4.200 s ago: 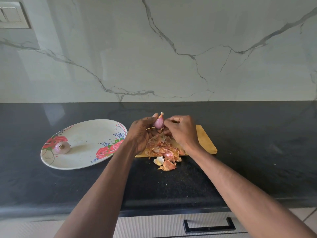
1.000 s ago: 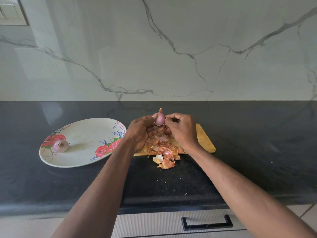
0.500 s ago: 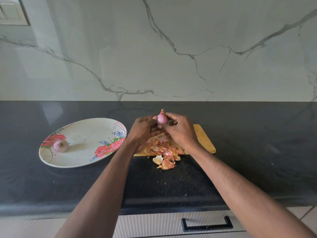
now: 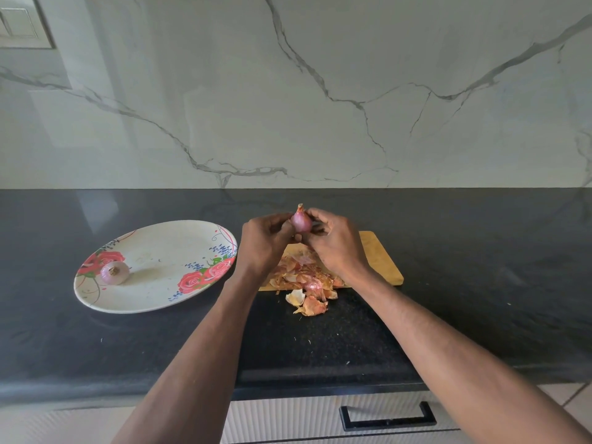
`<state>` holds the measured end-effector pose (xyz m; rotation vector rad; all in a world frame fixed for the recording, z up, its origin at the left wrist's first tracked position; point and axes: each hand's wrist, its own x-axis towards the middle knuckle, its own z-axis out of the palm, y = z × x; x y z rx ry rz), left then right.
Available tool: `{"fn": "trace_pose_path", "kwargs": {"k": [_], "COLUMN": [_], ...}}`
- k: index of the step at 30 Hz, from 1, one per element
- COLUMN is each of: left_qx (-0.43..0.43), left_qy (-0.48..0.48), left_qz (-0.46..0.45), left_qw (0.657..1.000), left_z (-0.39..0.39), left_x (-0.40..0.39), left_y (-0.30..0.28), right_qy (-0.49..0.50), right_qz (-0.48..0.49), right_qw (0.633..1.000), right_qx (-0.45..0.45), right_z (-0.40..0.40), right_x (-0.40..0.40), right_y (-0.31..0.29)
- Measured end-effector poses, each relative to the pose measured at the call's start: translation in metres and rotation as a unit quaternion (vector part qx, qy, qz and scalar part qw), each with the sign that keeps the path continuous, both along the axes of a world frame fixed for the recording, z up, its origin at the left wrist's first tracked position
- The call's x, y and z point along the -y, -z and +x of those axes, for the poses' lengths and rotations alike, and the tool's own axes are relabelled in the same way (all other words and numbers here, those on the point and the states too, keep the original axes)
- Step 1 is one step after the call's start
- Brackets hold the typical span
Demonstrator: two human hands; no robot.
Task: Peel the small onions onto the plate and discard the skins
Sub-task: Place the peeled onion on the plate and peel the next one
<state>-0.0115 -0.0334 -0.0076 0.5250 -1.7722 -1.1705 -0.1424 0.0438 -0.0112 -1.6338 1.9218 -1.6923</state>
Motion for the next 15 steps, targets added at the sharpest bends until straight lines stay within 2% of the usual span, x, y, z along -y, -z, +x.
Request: {"fn": "trace_pose_path", "kwargs": {"k": [10,15], "left_qx": [0.011,-0.015], "left_qy": [-0.044,-0.036], "left_qz": [-0.023,0.027], "left_qw": [0.999,0.999], "left_z": [-0.0022,-0.0019], "left_x": [0.0018,0.0038], "left_y": [0.0012,0.0011], "right_qy": [-0.028,-0.048], "right_qz": [-0.005,0.009], "right_qw": [0.999,0.996], "right_qx": [0.022,0.076], "right_z": [-0.0005,-0.0047], "right_x": [0.0006,0.0023], "right_y": [0.0005,-0.0026]}}
